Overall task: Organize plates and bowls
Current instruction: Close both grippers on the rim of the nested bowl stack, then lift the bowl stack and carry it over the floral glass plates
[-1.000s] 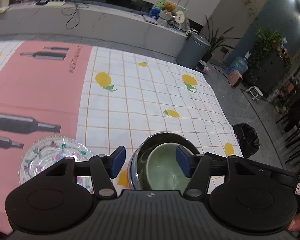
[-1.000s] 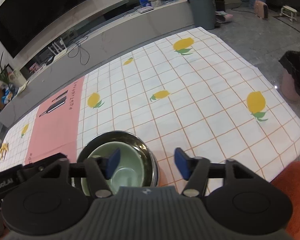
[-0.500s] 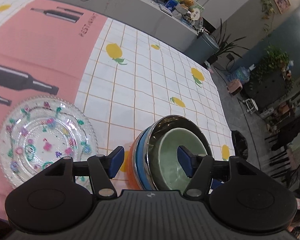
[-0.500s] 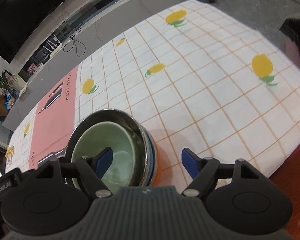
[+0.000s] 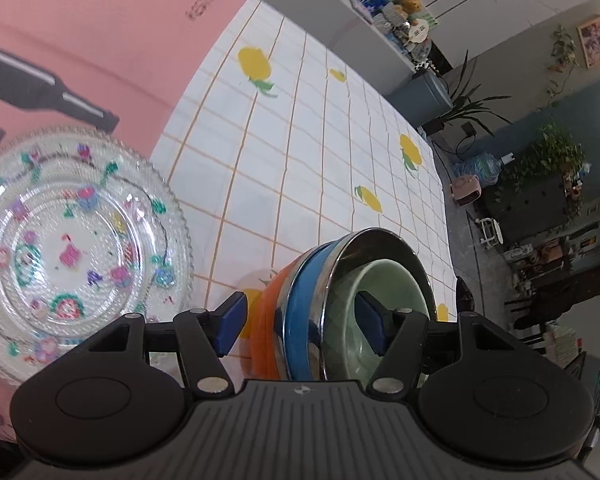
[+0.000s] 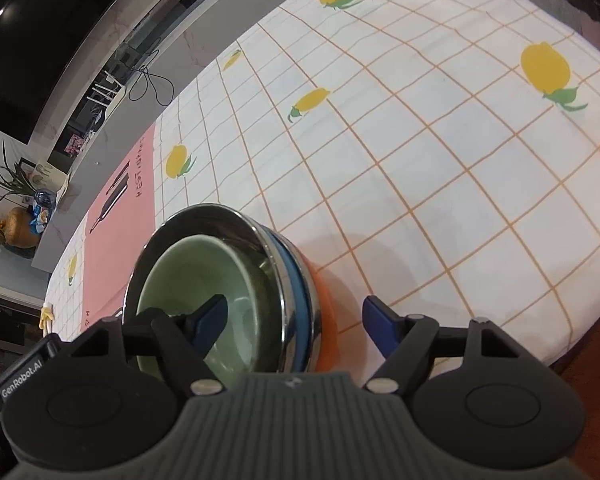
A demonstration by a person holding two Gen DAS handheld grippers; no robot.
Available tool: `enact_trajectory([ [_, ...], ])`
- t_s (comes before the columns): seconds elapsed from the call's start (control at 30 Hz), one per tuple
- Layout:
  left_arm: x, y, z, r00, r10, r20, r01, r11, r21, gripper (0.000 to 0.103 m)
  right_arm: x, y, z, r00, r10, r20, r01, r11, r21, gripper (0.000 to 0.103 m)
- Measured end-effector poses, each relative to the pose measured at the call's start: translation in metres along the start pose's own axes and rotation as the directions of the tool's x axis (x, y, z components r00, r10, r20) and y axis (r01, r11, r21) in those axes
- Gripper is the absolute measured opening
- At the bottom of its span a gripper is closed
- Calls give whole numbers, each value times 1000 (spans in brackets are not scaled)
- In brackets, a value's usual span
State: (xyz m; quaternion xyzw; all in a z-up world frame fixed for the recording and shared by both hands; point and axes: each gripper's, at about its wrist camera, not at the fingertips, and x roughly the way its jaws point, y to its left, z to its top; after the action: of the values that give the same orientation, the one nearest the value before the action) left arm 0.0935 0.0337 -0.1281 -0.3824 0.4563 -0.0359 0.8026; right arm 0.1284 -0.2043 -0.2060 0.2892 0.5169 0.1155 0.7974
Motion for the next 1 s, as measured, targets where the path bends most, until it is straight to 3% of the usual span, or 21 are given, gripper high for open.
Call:
enact_trajectory([
  [0.4, 23, 6, 0, 998, 8, -70, -10, 999, -37, 68, 12, -15, 6, 998, 36, -61, -33, 998, 56, 65],
  [0.7, 28, 2, -1, 997, 15, -79, -17, 1000, -19, 58, 9, -18, 6, 995, 75, -65, -70, 995, 76, 49],
  [1.0, 29, -5, -2, 996, 53, -76, -51, 998, 27, 54, 8, -17, 5, 996, 74, -57, -70, 996, 64, 48],
])
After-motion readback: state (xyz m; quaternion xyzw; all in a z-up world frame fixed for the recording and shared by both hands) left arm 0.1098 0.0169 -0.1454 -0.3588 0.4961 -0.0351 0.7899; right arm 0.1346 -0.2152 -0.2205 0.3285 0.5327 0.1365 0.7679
